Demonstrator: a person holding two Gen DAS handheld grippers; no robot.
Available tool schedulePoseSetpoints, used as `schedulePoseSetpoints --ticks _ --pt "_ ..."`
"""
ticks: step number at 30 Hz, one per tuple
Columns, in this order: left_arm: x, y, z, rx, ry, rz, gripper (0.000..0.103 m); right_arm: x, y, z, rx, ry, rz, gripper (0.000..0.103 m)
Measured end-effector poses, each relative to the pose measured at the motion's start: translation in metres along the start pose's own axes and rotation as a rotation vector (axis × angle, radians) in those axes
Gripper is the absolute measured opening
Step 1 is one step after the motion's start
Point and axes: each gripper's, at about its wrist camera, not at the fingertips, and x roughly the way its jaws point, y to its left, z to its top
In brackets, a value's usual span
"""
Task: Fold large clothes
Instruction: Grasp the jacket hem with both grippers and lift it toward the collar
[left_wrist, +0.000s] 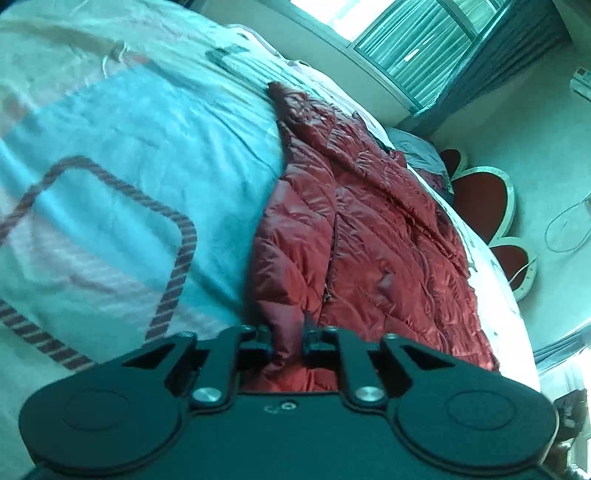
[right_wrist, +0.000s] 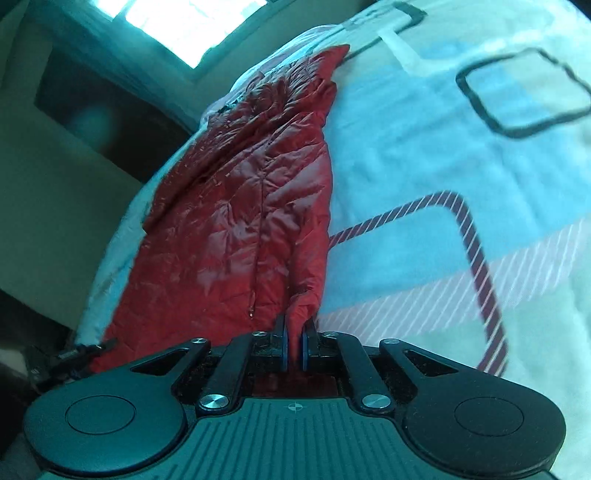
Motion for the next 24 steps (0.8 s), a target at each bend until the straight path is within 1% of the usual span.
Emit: schedulePoseSetpoints --ticks 3,6,10,12,15,18,20,21,24 --pt "-0.009 -0.007 0.002 0.016 -0.041 -0.014 0.005 -0.013 0.008 0.003 -0.046 -0.053 0.016 0.004" --pt "-0.024 -0.013 0.007 0.002 -0.090 -0.049 0.005 -0.032 0.019 0.011 -0.075 -0.124 0.040 0.003" --pt "-0.040 -0.030 0.030 -0.001 -0.172 -0.090 0.005 -0.044 0.043 0.034 -0.164 -0.174 0.037 0.003" --pt "-0.042 -0.038 0.046 0.002 -0.209 -0.109 0.005 -0.047 0.051 0.050 -0.170 -0.201 0.043 0.003" --pt "-0.036 -0.053 0.077 0.016 -0.255 -0.151 0.005 -0.044 0.060 0.081 -0.148 -0.247 0.059 0.003" --pt "-0.021 -0.069 0.108 0.028 -0.293 -0.187 0.005 -0.037 0.074 0.119 -0.178 -0.283 0.030 0.003" --pt "-0.004 -0.079 0.132 0.030 -0.316 -0.204 0.005 -0.028 0.083 0.148 -0.182 -0.305 0.029 0.003" --pt "0.005 -0.084 0.145 0.032 -0.320 -0.209 0.005 -0.022 0.086 0.163 -0.175 -0.314 0.027 0.003" --pt "0.039 -0.095 0.185 0.067 -0.320 -0.192 0.005 0.002 0.090 0.212 -0.136 -0.328 0.032 0.003"
